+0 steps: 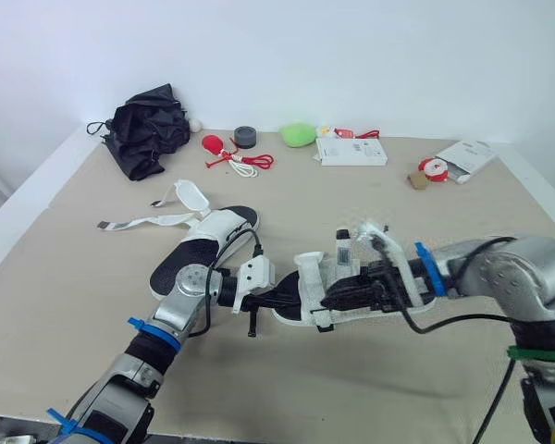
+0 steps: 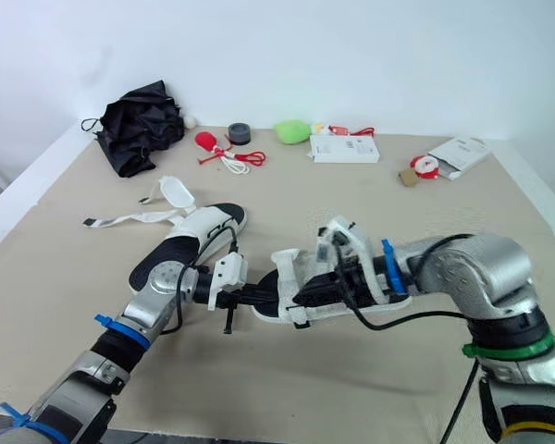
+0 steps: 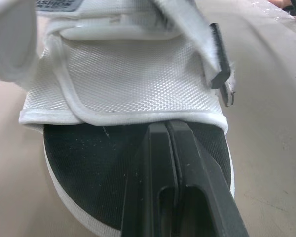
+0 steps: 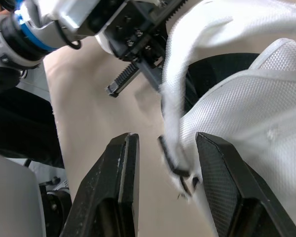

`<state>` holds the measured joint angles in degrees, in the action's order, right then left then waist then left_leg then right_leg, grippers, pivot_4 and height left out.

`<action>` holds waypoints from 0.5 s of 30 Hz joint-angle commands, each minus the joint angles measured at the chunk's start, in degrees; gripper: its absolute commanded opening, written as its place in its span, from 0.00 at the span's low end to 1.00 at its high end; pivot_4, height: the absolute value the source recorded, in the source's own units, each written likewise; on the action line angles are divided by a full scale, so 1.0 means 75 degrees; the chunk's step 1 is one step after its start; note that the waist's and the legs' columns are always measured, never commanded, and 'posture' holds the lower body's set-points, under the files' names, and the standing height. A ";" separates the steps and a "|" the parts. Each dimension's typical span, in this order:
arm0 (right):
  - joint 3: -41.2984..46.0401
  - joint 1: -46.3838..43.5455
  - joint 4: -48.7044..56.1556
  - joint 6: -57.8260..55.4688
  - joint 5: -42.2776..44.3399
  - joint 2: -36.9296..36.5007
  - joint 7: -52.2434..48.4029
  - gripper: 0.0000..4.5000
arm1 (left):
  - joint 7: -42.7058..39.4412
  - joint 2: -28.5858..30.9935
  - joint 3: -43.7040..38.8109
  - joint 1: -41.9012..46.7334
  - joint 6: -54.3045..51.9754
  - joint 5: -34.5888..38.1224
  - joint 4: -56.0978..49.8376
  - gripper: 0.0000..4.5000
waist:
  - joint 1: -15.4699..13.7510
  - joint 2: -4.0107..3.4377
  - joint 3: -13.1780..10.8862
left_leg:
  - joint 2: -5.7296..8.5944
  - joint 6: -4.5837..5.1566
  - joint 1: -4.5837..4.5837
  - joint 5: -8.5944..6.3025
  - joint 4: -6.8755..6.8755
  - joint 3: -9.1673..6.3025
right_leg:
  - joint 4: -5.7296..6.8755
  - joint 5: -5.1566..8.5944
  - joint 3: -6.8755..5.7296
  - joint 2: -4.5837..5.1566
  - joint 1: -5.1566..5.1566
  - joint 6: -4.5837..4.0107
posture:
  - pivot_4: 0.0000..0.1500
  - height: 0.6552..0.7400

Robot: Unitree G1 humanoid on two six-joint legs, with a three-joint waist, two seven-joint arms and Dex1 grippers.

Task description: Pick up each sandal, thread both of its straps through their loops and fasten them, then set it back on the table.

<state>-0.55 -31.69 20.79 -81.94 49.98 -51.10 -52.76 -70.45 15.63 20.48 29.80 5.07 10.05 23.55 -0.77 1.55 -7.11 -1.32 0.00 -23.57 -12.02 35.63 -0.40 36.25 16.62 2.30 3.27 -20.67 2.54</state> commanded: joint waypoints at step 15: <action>0.0780 0.1962 0.2397 0.0777 -0.0146 -0.0328 0.1393 0.45 | -0.0037 0.0206 0.0624 -0.0419 -0.0258 -0.0876 0.1281 0.00 | 0.0026 0.0002 -0.0012 | -0.0014 -0.0003 0.0028 0.0000 -0.0001 0.0010 | -0.0017 0.0021 -0.0002 0.0018 0.0028 0.0033 | 1.00 1.00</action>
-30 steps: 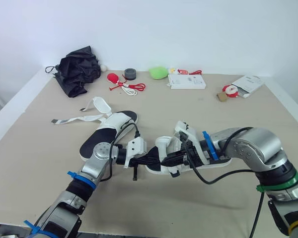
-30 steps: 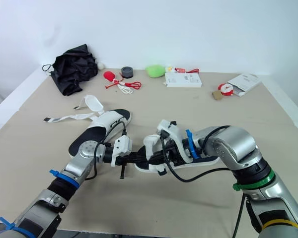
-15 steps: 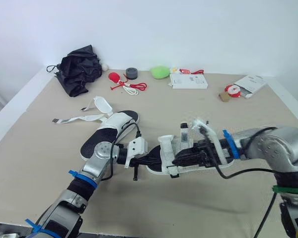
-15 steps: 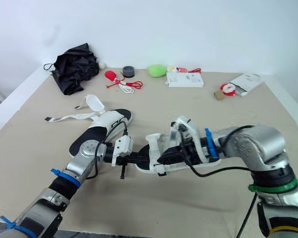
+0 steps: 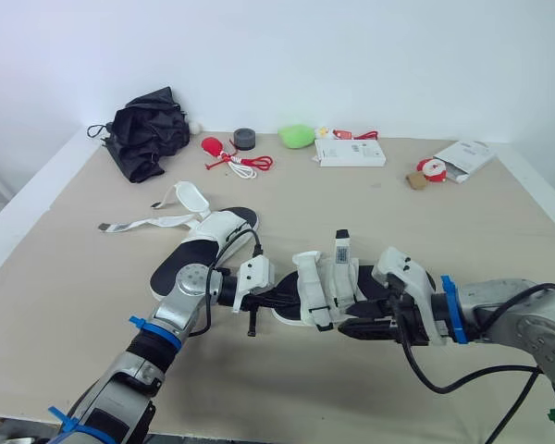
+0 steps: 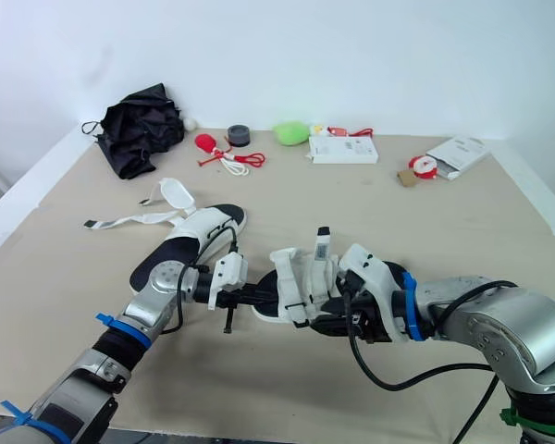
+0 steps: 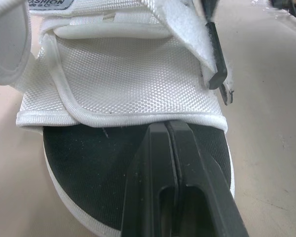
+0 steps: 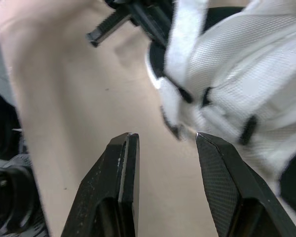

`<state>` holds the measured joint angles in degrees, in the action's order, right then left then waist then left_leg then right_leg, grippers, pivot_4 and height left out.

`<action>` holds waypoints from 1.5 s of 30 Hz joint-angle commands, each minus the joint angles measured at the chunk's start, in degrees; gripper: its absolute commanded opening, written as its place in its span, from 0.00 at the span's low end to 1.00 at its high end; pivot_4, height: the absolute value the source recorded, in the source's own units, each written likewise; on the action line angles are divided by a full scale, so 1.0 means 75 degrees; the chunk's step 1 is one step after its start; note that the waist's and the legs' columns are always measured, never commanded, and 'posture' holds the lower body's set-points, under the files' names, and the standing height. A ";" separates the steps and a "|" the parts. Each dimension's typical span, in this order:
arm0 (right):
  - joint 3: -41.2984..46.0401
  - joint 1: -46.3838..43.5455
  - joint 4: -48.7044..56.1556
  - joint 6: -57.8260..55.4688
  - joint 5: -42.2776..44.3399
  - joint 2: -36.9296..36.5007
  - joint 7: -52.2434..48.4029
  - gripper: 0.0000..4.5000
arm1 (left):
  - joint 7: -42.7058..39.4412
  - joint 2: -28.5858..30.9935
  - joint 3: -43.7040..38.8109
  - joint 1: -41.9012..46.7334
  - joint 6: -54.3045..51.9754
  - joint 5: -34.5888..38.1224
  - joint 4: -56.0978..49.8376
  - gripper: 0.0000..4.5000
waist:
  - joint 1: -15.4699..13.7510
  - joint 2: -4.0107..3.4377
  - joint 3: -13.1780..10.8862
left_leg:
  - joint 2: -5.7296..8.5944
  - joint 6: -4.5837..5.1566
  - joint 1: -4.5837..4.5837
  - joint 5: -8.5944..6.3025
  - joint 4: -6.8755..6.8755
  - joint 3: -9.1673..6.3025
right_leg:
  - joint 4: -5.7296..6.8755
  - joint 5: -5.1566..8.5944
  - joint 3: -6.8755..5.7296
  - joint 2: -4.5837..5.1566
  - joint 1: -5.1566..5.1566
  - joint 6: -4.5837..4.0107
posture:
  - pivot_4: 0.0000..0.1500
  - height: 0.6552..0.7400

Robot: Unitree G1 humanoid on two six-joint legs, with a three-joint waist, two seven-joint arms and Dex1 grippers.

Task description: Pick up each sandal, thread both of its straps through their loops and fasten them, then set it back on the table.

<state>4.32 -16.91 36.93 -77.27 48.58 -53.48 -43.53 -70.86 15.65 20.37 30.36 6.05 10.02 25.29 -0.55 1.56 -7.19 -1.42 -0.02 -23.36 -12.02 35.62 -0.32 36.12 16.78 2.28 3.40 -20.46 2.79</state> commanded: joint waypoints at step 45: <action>0.0044 -0.0257 0.0315 0.1188 0.2277 0.0698 -0.1162 0.01 | -0.0157 0.0246 0.0766 -0.0124 0.0058 -0.1064 0.1132 0.00 | -0.0017 0.0013 -0.0041 | -0.0012 0.0004 -0.0037 0.0006 -0.0001 -0.0009 | -0.0011 0.0000 -0.0052 0.0013 -0.0011 -0.0001 | 1.00 1.00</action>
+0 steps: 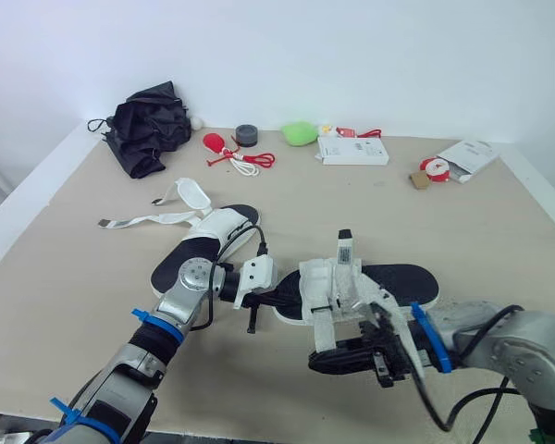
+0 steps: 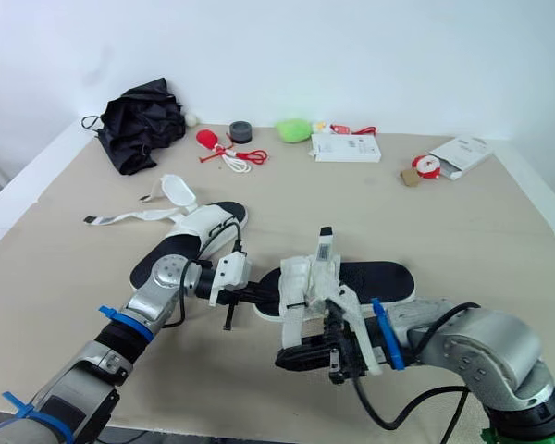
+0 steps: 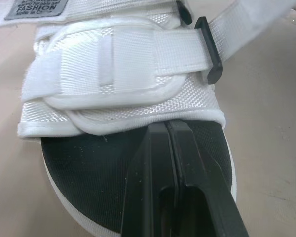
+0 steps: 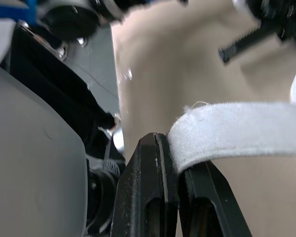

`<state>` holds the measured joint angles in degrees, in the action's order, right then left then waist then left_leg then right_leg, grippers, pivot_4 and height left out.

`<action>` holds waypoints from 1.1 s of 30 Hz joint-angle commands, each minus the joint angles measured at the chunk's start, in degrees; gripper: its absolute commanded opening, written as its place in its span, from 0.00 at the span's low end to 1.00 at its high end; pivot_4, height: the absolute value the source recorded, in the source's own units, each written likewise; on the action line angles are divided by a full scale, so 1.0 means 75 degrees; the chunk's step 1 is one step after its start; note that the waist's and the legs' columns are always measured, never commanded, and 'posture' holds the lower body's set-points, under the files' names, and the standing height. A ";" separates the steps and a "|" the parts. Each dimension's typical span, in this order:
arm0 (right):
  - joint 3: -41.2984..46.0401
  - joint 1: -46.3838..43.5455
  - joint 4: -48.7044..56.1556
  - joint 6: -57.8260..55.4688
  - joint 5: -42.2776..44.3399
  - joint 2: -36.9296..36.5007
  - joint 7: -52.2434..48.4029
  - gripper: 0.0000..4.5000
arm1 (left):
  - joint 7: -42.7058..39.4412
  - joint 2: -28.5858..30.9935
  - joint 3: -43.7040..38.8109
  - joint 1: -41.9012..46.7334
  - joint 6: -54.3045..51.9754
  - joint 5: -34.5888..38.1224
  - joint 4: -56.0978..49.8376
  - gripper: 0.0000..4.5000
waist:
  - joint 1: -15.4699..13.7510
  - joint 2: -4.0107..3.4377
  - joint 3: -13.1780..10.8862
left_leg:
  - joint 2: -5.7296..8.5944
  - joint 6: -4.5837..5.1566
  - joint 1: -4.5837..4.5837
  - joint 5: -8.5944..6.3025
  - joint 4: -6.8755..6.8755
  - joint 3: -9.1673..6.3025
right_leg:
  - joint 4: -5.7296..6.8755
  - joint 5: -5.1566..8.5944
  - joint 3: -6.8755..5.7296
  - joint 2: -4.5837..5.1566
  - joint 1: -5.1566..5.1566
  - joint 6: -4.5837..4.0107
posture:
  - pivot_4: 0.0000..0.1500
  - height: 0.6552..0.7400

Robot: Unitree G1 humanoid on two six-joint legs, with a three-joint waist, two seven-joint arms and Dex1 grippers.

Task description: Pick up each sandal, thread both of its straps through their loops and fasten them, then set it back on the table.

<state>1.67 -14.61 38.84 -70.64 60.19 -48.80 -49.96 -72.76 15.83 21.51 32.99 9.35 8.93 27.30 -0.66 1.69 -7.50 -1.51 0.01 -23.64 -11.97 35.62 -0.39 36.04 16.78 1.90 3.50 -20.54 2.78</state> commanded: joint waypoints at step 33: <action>-0.2799 -0.5294 -0.7269 0.0824 -0.4258 0.1897 0.0702 0.99 | 0.0221 0.0288 0.0677 -0.0596 -0.0427 -0.0831 0.0751 0.00 | 0.0011 -0.0032 0.0026 | -0.0005 0.0047 -0.0077 0.0057 0.0016 -0.0005 | 0.0010 -0.0100 -0.0038 -0.0009 -0.0064 -0.0077 | 1.00 1.00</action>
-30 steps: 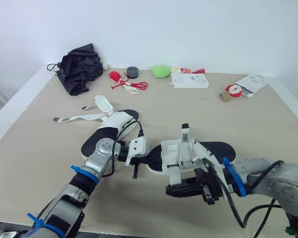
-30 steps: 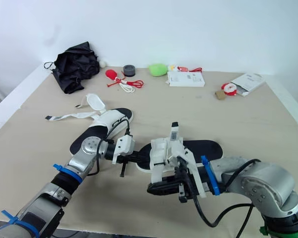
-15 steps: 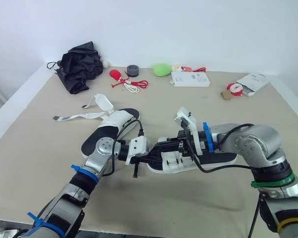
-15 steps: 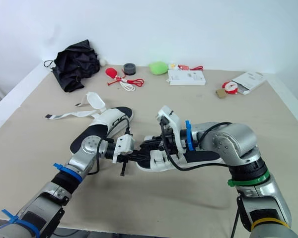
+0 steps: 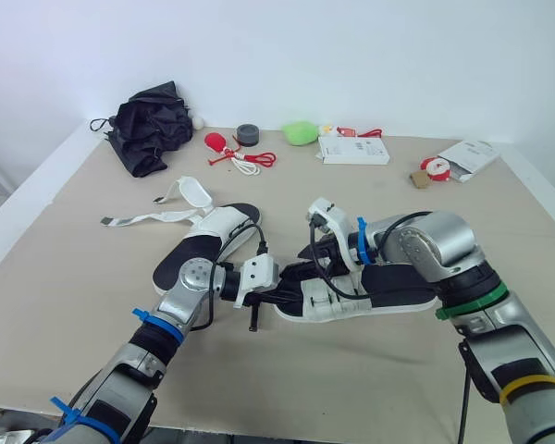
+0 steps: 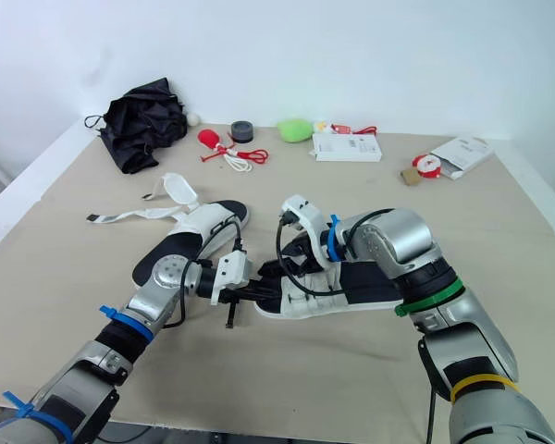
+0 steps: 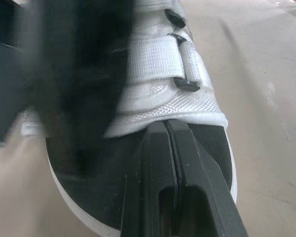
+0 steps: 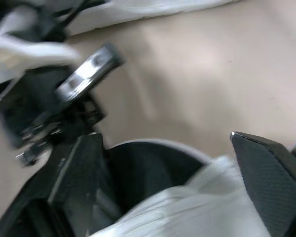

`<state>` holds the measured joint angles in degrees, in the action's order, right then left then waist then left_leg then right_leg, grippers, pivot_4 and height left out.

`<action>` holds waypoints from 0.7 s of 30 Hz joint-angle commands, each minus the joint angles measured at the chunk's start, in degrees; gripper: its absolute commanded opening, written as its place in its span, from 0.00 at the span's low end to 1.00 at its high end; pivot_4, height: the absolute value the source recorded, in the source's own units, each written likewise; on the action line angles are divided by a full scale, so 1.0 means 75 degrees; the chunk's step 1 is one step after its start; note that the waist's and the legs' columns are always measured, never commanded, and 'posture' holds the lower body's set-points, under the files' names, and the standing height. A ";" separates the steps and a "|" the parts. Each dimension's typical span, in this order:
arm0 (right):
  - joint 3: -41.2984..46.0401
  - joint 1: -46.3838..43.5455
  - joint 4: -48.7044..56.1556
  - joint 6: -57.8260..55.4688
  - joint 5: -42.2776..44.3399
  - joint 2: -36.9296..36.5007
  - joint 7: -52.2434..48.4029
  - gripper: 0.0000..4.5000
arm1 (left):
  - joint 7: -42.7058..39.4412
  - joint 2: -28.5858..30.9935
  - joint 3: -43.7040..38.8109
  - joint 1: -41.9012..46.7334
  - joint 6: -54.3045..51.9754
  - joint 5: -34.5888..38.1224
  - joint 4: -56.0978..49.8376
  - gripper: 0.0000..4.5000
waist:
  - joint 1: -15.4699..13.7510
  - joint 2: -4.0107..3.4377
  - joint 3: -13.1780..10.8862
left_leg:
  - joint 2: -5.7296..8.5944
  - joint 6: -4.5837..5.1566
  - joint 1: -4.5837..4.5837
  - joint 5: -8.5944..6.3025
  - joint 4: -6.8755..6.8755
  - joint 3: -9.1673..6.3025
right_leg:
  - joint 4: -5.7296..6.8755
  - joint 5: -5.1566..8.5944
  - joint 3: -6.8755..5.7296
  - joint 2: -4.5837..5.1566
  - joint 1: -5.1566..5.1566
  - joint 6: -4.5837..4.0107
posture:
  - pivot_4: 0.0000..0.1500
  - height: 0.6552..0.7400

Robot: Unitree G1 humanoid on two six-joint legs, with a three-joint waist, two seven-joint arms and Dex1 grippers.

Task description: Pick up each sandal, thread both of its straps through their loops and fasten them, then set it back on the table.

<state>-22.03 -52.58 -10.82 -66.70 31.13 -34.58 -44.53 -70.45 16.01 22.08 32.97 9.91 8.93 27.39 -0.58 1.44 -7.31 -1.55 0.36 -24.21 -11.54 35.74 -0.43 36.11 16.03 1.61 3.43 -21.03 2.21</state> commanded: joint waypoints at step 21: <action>0.4031 0.2779 0.3323 0.1478 0.1087 -0.1991 -0.2319 0.99 | 0.0188 0.0071 -0.1491 -0.0109 -0.0823 0.1347 -0.2013 0.00 | 0.0026 -0.0111 -0.0286 | 0.0053 0.0002 -0.0196 0.0004 0.0058 -0.0006 | 0.0106 -0.0004 0.0020 -0.0024 -0.0159 0.0093 | 1.00 1.00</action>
<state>2.63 -34.53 7.05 -59.06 37.01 -47.97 -60.73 -69.09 15.80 12.71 32.19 5.51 16.29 17.83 -0.38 0.61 -9.45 -1.15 0.37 -25.68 -11.51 36.19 -0.44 37.01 16.03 1.79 3.24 -22.29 2.90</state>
